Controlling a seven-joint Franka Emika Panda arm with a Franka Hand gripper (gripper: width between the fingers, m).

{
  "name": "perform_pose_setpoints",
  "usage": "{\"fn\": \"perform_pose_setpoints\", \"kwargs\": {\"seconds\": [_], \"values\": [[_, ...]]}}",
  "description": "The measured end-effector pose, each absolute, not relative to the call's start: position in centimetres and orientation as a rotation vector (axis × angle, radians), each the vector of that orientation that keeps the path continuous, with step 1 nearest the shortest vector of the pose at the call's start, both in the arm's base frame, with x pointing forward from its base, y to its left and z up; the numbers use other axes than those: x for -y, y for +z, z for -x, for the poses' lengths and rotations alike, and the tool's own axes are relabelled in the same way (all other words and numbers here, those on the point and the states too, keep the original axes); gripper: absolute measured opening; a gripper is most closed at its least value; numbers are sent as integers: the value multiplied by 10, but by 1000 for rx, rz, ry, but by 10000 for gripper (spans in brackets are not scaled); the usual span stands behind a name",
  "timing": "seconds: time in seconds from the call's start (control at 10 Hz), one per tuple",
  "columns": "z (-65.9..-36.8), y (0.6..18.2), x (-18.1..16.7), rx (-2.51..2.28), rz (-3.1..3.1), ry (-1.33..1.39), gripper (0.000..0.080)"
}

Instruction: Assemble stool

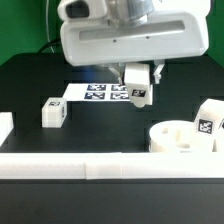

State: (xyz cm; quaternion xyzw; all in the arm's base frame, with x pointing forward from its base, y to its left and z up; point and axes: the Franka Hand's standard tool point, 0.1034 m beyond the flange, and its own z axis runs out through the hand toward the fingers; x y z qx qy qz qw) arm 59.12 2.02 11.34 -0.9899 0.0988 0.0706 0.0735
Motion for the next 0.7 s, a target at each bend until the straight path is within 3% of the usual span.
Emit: {"fn": "perform_pose_setpoints", "kwargs": {"seconds": [0.5, 0.7], "values": [[-606, 110, -14, -391, 2977, -297, 324], [-604, 107, -18, -410, 2969, -307, 324]]}}
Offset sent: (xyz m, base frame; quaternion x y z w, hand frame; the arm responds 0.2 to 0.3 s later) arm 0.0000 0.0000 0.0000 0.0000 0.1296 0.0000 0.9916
